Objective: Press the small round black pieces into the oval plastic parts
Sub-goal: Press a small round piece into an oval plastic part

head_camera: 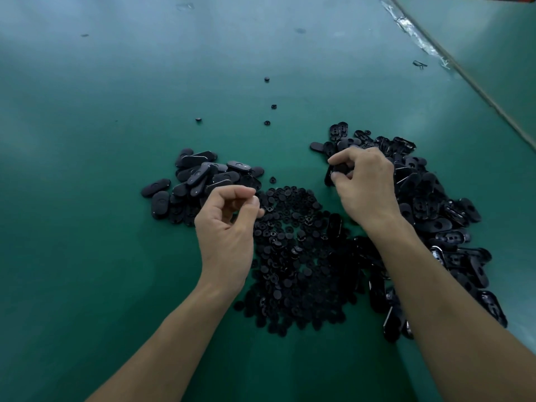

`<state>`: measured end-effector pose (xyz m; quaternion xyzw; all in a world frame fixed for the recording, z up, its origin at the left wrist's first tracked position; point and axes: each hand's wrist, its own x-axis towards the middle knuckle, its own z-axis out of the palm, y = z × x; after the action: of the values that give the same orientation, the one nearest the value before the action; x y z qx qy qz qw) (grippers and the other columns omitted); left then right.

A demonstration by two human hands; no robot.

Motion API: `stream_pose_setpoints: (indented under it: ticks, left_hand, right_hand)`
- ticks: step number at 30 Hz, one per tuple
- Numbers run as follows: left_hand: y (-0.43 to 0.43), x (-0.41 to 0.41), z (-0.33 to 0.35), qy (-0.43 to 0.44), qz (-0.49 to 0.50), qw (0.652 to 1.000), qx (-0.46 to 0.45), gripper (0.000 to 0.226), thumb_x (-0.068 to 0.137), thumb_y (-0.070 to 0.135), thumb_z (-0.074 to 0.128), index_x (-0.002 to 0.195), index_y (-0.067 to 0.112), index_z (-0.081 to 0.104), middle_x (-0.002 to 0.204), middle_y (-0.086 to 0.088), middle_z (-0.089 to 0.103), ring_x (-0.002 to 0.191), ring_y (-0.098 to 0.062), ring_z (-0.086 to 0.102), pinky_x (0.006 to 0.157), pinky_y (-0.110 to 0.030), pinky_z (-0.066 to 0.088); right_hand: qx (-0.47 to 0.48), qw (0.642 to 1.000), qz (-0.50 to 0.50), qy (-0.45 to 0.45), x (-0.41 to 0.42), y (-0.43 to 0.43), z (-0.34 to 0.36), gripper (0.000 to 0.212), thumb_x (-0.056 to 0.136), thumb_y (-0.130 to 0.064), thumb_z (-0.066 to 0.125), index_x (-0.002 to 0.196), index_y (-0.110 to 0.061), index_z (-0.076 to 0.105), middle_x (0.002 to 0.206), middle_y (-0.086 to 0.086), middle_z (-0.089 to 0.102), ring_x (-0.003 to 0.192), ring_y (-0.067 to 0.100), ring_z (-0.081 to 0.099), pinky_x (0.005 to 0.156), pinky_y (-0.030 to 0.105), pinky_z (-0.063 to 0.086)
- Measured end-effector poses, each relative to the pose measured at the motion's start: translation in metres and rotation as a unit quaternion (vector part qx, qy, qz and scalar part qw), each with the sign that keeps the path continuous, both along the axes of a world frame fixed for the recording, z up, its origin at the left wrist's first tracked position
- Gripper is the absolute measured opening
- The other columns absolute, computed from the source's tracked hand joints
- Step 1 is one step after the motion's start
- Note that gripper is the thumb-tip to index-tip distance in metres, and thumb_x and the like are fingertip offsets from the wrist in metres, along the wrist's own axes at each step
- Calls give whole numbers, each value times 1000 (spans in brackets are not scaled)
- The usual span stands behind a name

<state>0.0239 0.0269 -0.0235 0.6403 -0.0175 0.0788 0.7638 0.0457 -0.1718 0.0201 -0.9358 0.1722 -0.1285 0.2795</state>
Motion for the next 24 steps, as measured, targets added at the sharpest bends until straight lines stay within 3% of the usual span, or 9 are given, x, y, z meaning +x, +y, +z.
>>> stream_pose_setpoints:
  ticks: [2, 5, 8, 10, 16, 20, 24]
  left_hand:
    - [-1, -1, 1, -6, -1, 1000, 1, 15, 90, 9, 66, 94, 23, 65, 84, 12, 68, 75, -9, 66, 77, -24, 56]
    - [-2, -1, 1, -4, -2, 1000, -8, 22, 87, 12, 70, 103, 28, 65, 92, 14, 67, 83, -7, 66, 80, -27, 58]
    - [-2, -3, 0, -9, -24, 1000, -1, 25, 90, 12, 73, 109, 26, 68, 99, 11, 71, 92, -7, 68, 84, -25, 57]
    - [-2, -3, 1, -13, -33, 999, 6, 24, 91, 12, 73, 111, 25, 70, 102, 7, 74, 95, -8, 70, 83, -20, 55]
    - [-4, -4, 5, -2, -52, 999, 11, 18, 93, 6, 70, 104, 21, 74, 89, -1, 78, 83, -19, 76, 77, -24, 59]
    - [-4, -4, 9, 7, -50, 999, -5, 19, 92, 5, 70, 104, 19, 74, 89, -1, 78, 81, -20, 76, 74, -22, 58]
    - [-5, -4, 9, 8, -55, 998, -7, 19, 93, 5, 70, 104, 20, 73, 89, 0, 78, 81, -19, 76, 74, -22, 58]
  right_hand:
    - [37, 998, -4, -42, -2, 4, 4, 16, 92, -8, 67, 100, -19, 74, 98, 1, 66, 85, 16, 62, 87, 32, 54]
    - [147, 986, 18, -74, -8, 14, 13, 13, 89, -11, 73, 88, -25, 72, 80, -8, 67, 68, 2, 61, 69, 17, 51]
    - [330, 937, 112, -38, -16, 25, 22, 13, 86, -7, 76, 87, -19, 72, 76, -4, 71, 67, 6, 65, 61, 16, 49]
    - [401, 901, 166, -6, -20, 33, 24, 12, 87, -3, 74, 90, -14, 72, 73, -3, 71, 65, 8, 64, 58, 18, 51]
    - [402, 898, 180, 2, -23, 43, 18, 14, 90, -2, 71, 89, -16, 72, 75, 4, 70, 66, 12, 64, 60, 21, 52]
    - [331, 928, 171, 7, -22, 40, 14, 4, 92, -17, 72, 92, -18, 75, 77, 0, 73, 69, 10, 68, 60, 19, 51]
    - [319, 931, 174, 20, -23, 38, 10, 6, 93, -20, 70, 90, -18, 74, 76, 1, 74, 66, 8, 67, 58, 18, 49]
